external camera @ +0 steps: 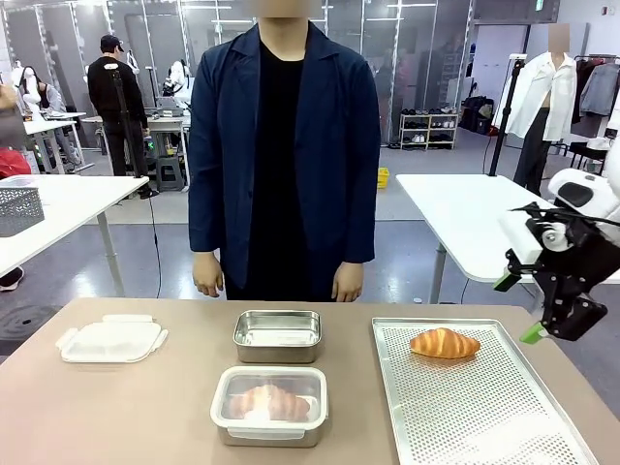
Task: Place the bread into the airtight container.
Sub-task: Pick up a Butter Roll and place it into an empty Airtight Container.
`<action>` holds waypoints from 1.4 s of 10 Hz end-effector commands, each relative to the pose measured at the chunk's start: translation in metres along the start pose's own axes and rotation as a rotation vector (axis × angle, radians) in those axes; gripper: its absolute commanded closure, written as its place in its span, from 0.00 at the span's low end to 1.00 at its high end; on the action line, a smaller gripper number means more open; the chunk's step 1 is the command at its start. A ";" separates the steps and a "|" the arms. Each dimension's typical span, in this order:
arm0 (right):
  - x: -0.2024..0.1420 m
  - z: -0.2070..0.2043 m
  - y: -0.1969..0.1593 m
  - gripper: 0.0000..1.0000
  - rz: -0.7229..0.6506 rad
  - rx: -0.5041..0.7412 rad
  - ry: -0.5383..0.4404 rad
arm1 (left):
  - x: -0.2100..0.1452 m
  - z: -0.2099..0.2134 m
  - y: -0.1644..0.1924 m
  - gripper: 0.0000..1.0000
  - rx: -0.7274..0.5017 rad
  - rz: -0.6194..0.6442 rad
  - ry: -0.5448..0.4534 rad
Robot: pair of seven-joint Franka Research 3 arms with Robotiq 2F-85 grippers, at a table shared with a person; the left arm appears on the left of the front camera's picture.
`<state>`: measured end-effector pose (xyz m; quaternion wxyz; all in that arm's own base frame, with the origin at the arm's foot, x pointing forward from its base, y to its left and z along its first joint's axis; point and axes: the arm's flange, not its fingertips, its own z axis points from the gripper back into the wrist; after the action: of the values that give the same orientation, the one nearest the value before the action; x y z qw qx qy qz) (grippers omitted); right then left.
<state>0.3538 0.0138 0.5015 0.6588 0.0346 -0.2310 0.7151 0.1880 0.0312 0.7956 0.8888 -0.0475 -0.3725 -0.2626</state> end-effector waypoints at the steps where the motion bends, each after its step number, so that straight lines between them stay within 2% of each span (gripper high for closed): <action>1: 0.007 -0.019 -0.042 0.00 -0.003 0.031 0.080 | 0.002 0.002 0.001 0.00 -0.001 -0.002 -0.003; 2: 0.007 -0.033 -0.063 0.00 -0.014 0.045 0.144 | 0.002 0.002 0.001 0.00 -0.001 -0.002 -0.003; 7: -0.024 -0.116 -0.150 0.00 -0.003 0.044 0.227 | 0.002 0.002 0.001 0.00 -0.001 -0.002 -0.003; 10: -0.029 -0.139 -0.165 0.00 -0.009 0.039 0.251 | 0.002 0.002 0.001 0.00 -0.001 -0.002 -0.003; 11: -0.031 -0.141 -0.167 0.00 -0.018 0.051 0.222 | 0.002 0.002 0.001 0.00 -0.001 -0.002 -0.003; 14: -0.032 -0.140 -0.162 0.00 -0.008 0.042 0.222 | 0.002 0.002 0.001 0.00 -0.001 -0.002 -0.003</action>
<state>0.5509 0.0410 0.4103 0.6822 -0.0298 -0.1408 0.7168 0.1880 0.0312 0.7956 0.8888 -0.0475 -0.3725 -0.2625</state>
